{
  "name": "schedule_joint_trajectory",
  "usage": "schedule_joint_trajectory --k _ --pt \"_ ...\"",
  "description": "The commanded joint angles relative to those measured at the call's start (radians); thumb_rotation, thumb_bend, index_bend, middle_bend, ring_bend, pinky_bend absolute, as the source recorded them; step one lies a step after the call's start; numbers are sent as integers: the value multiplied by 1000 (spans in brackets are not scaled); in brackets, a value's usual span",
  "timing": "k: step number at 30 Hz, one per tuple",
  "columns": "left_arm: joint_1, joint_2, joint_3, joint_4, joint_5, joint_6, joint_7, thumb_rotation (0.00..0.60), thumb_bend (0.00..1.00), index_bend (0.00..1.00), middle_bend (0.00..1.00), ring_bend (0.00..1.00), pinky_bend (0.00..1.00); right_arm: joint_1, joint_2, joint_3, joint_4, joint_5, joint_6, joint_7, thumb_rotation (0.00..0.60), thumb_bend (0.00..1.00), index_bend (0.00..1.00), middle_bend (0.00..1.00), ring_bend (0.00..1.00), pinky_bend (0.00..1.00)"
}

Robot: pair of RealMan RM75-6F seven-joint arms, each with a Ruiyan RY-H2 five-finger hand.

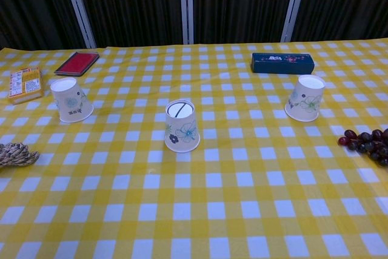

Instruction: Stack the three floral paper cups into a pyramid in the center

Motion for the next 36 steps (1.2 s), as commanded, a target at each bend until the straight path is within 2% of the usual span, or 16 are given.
schedule_joint_trajectory --k 1,16,21,24,26,30,33,36 --pt "-1 1 1 -1 -3 -4 -1 600 139 0 0 0 0 0 -1 0 0 1 0 -1 600 72 0 0 0 0" --pt "-16 -5 -10 1 -13 -22 -7 600 136 0 0 0 0 5 -3 12 11 8 -2 19 600 73 0 0 0 0" --pt "-44 -12 -38 10 -41 -54 -16 600 135 0 0 0 0 17 -12 22 32 31 -28 25 600 73 4 0 0 0" --pt "-74 -12 -62 17 -62 -87 -9 600 167 0 0 0 0 28 -18 29 45 45 -48 28 600 72 8 0 0 0" --pt "-104 -12 -83 25 -90 -129 -5 600 217 18 0 0 0 36 -22 35 54 55 -61 30 600 72 11 0 0 0" --pt "-181 -8 -136 47 -168 -252 -31 600 323 178 0 0 0 48 -28 42 65 70 -83 37 600 72 14 0 0 0" --pt "-249 -5 -175 77 -234 -367 -58 600 326 248 0 0 0 54 -29 45 71 77 -92 42 600 72 20 0 0 0" --pt "-326 -9 -202 128 -302 -501 -68 600 326 266 0 0 0 58 -31 47 75 82 -100 49 600 72 29 0 0 0"
